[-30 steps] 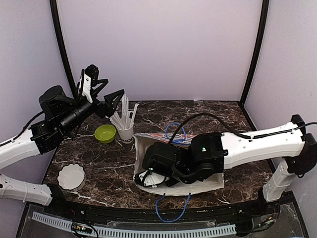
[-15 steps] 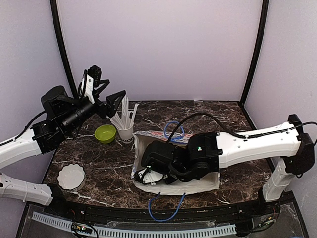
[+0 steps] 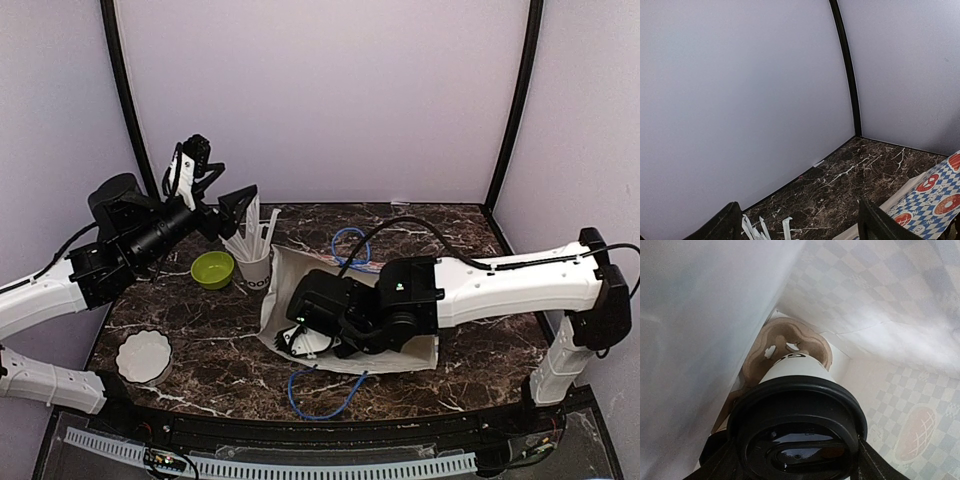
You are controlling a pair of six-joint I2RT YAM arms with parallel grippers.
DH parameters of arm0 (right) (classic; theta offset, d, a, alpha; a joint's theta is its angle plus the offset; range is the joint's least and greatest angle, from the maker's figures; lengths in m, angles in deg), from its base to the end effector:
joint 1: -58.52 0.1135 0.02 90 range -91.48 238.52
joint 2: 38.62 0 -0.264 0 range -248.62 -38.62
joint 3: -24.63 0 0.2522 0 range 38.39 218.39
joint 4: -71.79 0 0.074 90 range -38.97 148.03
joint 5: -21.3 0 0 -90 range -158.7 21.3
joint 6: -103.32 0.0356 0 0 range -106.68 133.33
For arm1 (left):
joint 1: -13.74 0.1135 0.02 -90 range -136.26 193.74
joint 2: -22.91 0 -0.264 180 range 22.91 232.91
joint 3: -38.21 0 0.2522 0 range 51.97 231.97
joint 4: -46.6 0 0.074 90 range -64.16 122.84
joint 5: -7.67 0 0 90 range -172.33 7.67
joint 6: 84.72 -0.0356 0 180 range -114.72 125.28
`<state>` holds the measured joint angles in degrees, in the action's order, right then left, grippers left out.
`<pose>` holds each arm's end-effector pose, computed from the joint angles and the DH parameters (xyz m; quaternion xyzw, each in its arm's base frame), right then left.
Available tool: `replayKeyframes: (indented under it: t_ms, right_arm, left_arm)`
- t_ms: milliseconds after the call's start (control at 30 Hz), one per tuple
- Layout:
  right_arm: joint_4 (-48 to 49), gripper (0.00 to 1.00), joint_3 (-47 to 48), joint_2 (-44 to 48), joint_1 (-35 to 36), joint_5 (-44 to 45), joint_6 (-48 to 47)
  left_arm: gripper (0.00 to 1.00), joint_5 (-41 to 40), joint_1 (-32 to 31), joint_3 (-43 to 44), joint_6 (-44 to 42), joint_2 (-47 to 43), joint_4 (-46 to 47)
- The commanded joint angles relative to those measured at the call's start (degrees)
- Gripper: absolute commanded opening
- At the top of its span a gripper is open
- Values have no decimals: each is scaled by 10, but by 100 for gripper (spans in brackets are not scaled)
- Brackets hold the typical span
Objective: Pack the takeout coffee
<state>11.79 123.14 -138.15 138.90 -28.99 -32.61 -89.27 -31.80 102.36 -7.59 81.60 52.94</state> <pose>0.0834 0.3561 0.2807 -0.7741 0.4870 -0.2444 0.3222 0.1718 -0.1689 0.3854 0.2662 0.5724 -0.1812 0.7541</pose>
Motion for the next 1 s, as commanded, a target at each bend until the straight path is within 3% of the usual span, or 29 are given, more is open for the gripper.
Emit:
replayKeyframes:
  t_ms: [0, 967]
  right_arm:
    - [-1, 46, 18, -4, -12, 17, -1]
    - [22, 46, 35, -46, -54, -47, 2]
  left_arm:
    - [82, -4, -2, -6, -4, 0, 19]
    - [82, -10, -1, -7, -11, 34, 20]
